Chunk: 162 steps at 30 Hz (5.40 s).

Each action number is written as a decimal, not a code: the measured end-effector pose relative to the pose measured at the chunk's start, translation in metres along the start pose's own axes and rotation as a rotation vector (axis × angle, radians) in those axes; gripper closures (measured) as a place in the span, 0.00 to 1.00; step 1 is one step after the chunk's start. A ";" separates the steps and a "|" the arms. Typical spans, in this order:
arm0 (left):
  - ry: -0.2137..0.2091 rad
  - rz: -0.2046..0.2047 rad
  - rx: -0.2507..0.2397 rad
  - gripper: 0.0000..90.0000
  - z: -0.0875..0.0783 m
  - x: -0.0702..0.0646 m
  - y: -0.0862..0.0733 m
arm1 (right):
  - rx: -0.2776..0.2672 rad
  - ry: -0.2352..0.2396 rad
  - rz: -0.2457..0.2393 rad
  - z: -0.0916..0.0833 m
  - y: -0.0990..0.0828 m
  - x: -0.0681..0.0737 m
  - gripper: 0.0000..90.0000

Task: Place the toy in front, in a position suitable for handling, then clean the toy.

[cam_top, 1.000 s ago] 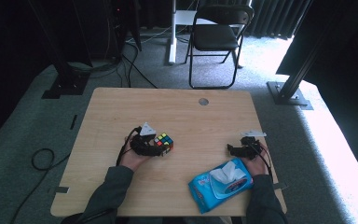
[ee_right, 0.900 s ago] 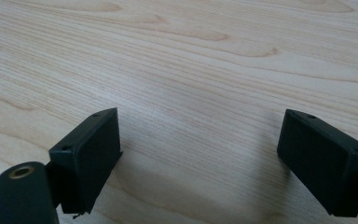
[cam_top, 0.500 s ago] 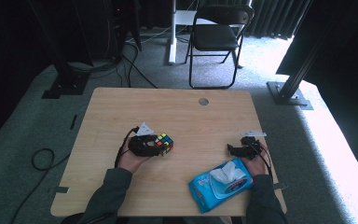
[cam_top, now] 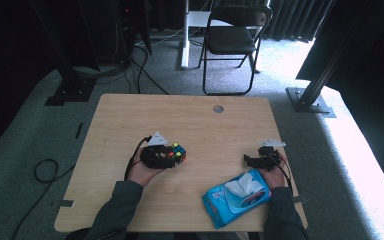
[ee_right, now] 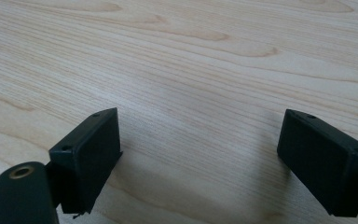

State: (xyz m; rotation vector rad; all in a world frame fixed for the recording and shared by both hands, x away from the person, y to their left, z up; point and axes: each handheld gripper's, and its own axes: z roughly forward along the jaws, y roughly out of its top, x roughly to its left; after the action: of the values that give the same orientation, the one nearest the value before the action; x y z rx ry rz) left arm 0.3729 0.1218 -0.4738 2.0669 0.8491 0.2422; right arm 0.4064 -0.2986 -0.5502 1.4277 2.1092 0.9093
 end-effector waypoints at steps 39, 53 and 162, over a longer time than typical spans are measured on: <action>-0.080 0.116 -0.009 0.45 0.011 -0.041 0.012 | 0.000 0.001 -0.001 0.000 0.000 0.000 0.14; -0.121 0.166 -0.013 0.45 0.013 -0.062 0.019 | 0.000 0.001 0.000 0.000 0.000 0.000 0.14; -0.318 0.393 0.103 0.98 0.073 -0.163 0.036 | 0.000 0.001 -0.002 0.000 0.000 0.000 0.14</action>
State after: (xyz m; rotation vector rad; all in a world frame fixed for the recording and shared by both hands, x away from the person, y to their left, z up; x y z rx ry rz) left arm 0.3018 -0.0454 -0.4684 2.2789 0.2647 0.0763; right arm 0.4066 -0.2986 -0.5503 1.4256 2.1110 0.9099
